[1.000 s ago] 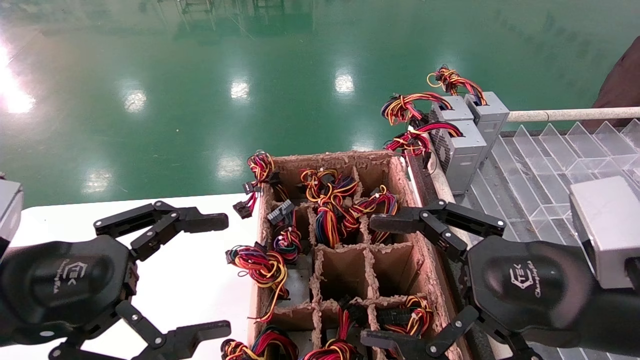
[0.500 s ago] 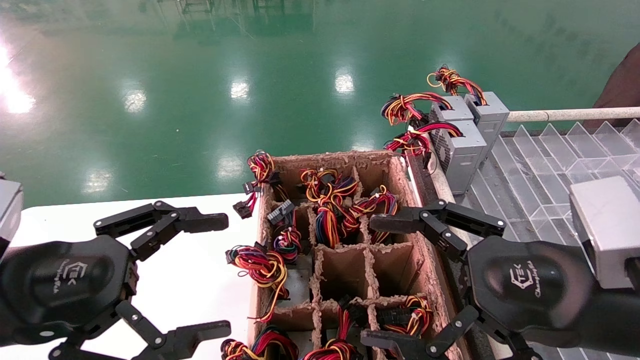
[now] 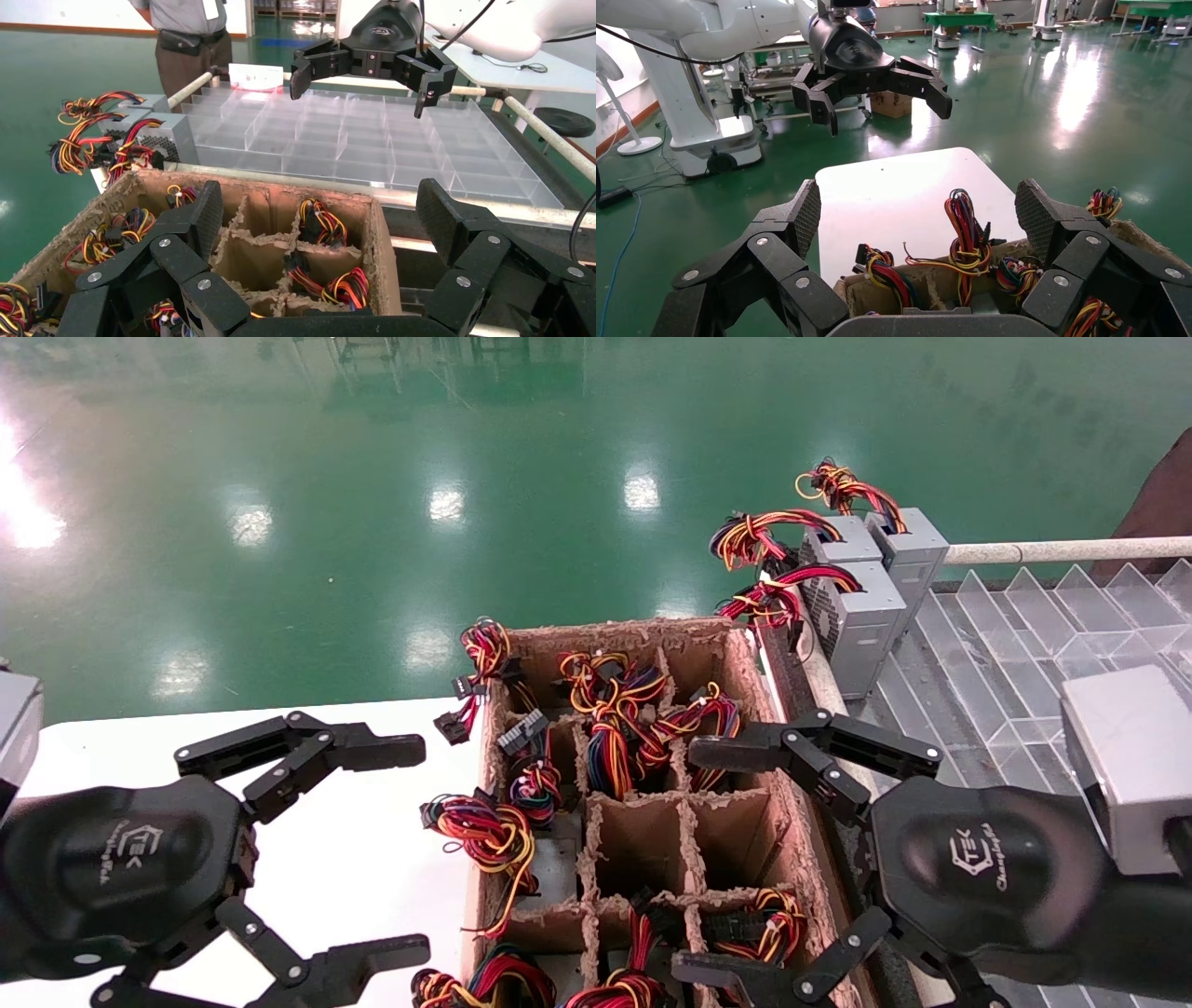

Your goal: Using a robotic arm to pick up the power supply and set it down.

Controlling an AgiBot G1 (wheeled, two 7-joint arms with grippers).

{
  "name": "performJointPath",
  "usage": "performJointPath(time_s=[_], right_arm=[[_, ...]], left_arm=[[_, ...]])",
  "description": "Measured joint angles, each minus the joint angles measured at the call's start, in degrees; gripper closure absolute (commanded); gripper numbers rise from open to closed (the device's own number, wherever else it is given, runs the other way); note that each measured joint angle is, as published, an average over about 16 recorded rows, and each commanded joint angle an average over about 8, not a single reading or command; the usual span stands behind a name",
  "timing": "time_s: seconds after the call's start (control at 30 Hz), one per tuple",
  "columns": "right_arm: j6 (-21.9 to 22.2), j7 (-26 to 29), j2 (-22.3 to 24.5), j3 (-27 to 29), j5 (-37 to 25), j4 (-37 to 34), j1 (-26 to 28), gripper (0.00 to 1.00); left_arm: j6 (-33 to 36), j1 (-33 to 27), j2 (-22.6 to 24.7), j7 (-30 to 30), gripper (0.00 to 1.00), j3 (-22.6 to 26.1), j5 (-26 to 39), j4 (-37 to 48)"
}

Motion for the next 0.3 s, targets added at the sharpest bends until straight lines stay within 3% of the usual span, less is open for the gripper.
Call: performJointPath(time_s=[0.3], right_arm=[[0.0,0.0,0.0,0.0,0.0,0.0,0.0,0.0]], left_arm=[[0.0,0.0,0.0,0.0,0.0,0.0,0.0,0.0]])
